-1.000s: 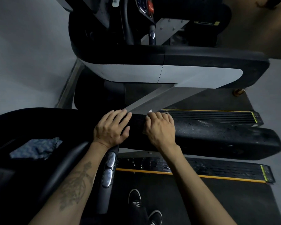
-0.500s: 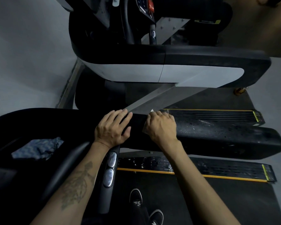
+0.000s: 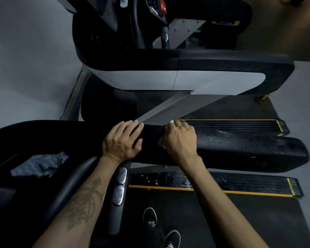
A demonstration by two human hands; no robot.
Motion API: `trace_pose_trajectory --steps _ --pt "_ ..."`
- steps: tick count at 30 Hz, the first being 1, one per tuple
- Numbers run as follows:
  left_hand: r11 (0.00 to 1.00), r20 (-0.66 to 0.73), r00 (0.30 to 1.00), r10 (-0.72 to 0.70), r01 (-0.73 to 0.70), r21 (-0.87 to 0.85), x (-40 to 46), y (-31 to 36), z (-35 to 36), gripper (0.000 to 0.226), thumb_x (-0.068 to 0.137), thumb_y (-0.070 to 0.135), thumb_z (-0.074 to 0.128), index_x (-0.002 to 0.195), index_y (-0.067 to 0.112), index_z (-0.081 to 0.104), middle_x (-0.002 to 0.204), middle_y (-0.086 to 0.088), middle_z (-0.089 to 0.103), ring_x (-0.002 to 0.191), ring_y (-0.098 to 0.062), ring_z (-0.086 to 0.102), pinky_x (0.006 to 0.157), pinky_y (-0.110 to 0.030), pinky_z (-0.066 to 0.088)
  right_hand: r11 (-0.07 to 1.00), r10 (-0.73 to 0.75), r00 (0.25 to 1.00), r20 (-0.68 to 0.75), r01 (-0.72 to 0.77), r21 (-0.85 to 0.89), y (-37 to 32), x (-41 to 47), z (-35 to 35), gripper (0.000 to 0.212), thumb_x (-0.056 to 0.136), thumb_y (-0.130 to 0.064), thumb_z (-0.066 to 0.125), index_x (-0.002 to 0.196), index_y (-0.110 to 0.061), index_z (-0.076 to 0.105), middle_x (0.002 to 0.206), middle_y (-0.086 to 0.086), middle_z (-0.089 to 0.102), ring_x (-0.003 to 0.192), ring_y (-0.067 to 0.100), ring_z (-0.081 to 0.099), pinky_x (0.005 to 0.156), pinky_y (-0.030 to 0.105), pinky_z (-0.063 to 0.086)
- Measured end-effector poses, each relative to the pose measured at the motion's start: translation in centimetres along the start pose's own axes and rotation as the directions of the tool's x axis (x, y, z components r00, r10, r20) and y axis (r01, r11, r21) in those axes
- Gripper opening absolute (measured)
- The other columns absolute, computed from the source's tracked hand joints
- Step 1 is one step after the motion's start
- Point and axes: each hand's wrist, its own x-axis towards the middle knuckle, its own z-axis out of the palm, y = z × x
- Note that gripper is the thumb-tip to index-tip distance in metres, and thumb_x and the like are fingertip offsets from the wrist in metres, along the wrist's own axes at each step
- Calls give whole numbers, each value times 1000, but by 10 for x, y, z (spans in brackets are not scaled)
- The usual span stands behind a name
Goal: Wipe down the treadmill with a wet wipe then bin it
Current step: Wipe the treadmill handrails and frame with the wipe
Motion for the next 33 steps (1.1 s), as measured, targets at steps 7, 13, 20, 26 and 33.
trace_pose_trajectory --steps 7,13,20,26,33 --pt "1000 7 1000 -3 3 -19 -1 0 1 48 100 36 46 133 11 69 129 -12 69 112 -30 69 97 -45 53 999 34 999 -13 -34 39 20 8 15 55 101 -46 22 103 -19 71 109 5 71 104 29 65 96 41 43" --pt "1000 8 1000 -9 9 -16 -1 0 0 47 99 36 46 132 11 69 129 -11 69 113 -29 68 98 -44 52 991 81 966 -245 -52 123 9 -30 25 36 105 -28 44 129 -6 58 123 10 61 116 29 53 99 43 44" --pt "1000 24 1000 -11 12 -12 1 0 -3 47 100 36 45 133 12 69 129 -11 69 112 -30 68 98 -44 51 987 -22 980 -200 53 152 18 -31 35 58 108 -41 24 154 -10 43 157 12 45 149 30 36 123 49 30" --pt "999 41 999 -33 33 -12 4 3 -6 46 100 35 46 131 12 69 127 -11 69 110 -30 66 96 -44 51 979 9 955 -297 53 197 -1 -65 52 53 108 -29 32 155 -4 40 163 15 33 155 30 24 126 46 23" --pt "991 93 990 -108 115 -68 6 9 -12 43 98 32 50 130 11 69 123 -12 68 108 -32 66 96 -45 49 990 30 977 -211 0 141 10 -52 42 65 108 -51 22 160 -13 32 167 6 28 157 20 17 128 42 13"
